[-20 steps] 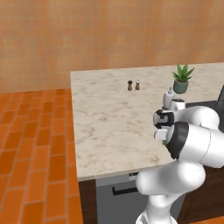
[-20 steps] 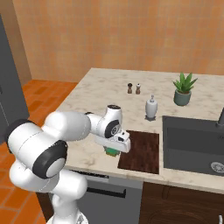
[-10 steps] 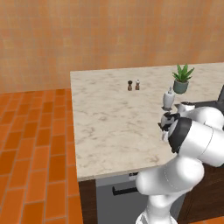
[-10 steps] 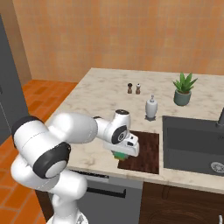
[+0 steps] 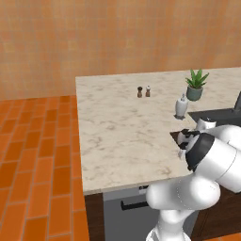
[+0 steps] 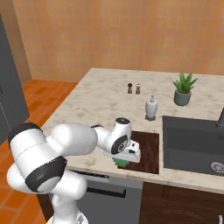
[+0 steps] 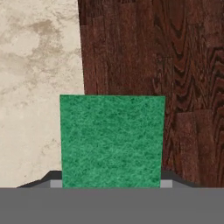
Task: Pick up the sponge from the counter and clean the cutting board by briefly scrubbing or pressing down on the cutting board. Once finished, release the sponge.
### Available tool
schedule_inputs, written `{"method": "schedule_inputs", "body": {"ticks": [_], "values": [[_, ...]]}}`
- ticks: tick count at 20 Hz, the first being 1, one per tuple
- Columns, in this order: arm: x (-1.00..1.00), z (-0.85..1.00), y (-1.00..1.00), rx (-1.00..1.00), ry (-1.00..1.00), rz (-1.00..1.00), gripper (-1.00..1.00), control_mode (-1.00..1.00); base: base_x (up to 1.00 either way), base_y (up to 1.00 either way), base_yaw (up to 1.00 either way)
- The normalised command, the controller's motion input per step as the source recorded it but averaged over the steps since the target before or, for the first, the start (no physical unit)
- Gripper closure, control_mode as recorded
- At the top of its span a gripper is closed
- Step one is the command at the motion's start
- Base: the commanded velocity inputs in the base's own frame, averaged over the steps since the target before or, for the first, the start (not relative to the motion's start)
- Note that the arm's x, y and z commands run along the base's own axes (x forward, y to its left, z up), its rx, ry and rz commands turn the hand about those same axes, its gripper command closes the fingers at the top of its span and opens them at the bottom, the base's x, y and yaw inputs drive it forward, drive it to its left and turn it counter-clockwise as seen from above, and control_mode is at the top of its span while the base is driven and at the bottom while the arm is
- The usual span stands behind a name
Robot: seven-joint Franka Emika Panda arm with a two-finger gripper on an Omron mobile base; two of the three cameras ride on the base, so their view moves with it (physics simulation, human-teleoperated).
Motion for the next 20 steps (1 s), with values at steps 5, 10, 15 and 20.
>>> {"method": "schedule_inputs", "body": {"ticks": [5, 10, 15, 20], "values": [[0.0, -0.23, -0.1, -0.02, 0.0, 0.02, 1.0, -1.0, 0.0, 0.0, 0.0], [0.05, -0.07, -0.24, 0.0, 0.01, 0.0, 1.0, -1.0, 0.0, 0.0, 0.0], [0.0, 0.04, -0.08, 0.0, 0.0, 0.0, 1.0, -1.0, 0.0, 0.0, 0.0], [0.09, 0.02, -0.04, 0.0, 0.0, 0.0, 1.0, -1.0, 0.0, 0.0, 0.0]]}}
